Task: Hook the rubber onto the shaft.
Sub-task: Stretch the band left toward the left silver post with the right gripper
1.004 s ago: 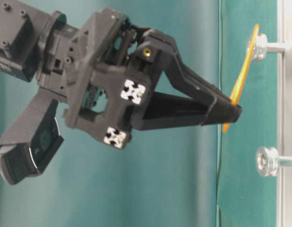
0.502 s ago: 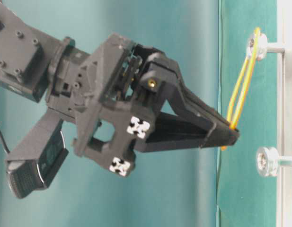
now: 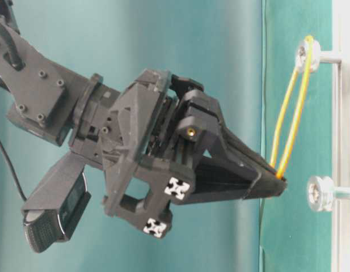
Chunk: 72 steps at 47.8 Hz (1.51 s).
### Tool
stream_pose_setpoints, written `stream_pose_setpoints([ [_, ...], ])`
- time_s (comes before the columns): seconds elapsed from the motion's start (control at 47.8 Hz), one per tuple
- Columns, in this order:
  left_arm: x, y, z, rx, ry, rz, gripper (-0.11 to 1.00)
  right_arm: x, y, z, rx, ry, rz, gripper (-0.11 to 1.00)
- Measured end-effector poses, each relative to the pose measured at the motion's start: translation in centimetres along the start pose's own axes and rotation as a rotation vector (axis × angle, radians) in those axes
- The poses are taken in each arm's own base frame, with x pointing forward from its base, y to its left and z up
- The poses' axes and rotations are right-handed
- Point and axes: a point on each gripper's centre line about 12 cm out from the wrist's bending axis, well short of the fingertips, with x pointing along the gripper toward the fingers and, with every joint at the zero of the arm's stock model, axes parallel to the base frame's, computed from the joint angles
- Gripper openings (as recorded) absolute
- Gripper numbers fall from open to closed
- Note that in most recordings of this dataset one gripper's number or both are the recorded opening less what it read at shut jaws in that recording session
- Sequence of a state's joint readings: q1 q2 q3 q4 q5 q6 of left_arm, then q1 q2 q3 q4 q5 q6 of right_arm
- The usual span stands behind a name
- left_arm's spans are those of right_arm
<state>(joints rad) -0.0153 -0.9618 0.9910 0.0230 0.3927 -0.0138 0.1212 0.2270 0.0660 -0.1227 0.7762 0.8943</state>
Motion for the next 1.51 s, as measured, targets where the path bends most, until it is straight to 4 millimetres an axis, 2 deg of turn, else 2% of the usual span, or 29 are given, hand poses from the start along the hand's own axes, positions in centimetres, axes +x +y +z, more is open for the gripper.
stream_pose_setpoints([
  [0.711,0.0,0.0,0.0,0.000,0.000,0.000,0.00,0.1,-0.1,0.6,0.008,-0.012,0.004,0.07],
  [0.92,0.0,0.0,0.0,0.000,0.002,0.000,0.00,0.3,-0.2,1.3,0.021,-0.021,0.005,0.07],
  [1.255,0.0,0.0,0.0,0.000,0.000,0.000,0.00,0.6,-0.2,2.8,0.154,-0.027,-0.007,0.07],
  [1.506,0.0,0.0,0.0,-0.001,0.000,-0.001,0.00,0.7,-0.5,3.0,0.169,-0.029,-0.009,0.07],
])
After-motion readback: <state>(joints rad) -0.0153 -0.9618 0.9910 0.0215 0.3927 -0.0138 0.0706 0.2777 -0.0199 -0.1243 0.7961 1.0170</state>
